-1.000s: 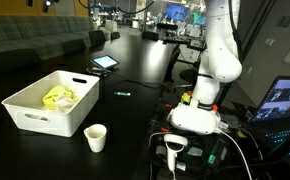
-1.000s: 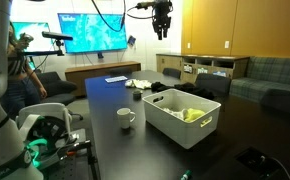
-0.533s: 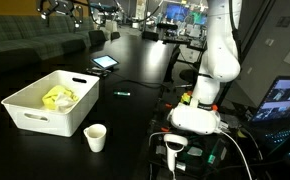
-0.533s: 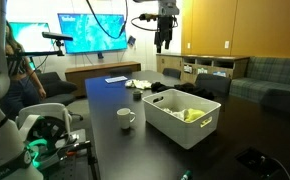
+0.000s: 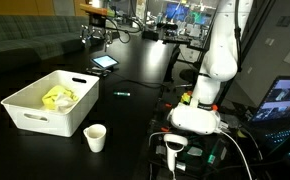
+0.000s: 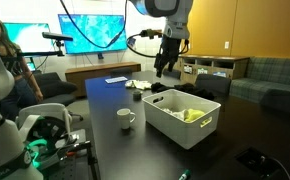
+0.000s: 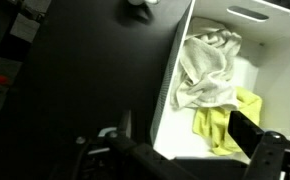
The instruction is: Put the towels in the basket and the tape and marker in the mug
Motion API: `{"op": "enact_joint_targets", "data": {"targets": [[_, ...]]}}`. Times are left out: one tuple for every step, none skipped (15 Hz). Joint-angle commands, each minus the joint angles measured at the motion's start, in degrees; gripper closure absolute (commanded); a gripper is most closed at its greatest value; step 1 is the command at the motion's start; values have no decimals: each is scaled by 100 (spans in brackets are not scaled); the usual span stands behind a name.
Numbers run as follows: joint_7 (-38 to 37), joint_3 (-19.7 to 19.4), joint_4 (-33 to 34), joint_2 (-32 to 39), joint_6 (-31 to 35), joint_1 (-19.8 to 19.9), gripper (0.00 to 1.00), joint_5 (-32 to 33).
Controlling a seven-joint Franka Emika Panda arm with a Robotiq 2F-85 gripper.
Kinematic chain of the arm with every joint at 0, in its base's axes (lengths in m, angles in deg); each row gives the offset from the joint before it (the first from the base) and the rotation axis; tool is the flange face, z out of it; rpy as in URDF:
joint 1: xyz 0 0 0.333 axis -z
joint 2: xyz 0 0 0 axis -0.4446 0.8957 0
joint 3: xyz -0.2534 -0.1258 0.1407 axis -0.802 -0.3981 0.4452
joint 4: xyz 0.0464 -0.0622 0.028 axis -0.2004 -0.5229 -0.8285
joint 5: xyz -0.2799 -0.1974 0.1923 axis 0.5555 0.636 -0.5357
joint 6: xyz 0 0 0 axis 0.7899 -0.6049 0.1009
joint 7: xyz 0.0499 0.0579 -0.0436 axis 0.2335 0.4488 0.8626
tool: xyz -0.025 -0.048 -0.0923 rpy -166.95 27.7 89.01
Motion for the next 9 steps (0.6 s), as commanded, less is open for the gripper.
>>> {"op": "enact_joint_targets", "data": {"targets": [[682, -187, -1249, -555, 666, 179, 0, -240], [917, -239, -1504, -621, 822, 232, 0, -230], [1103, -291, -1751, -670, 996, 284, 0, -257], [1240, -319, -1919, -667, 1152, 311, 0, -281], [1420, -366, -2100, -699, 1245, 368, 0, -366], [1525, -397, -2235, -705, 1341, 396, 0, -437], [1706, -417, -2361, -693, 1433, 423, 0, -585], [1834, -441, -2454, -698, 1468, 452, 0, -693], [1984, -472, -2506, -698, 1443, 490, 0, -788]]}}
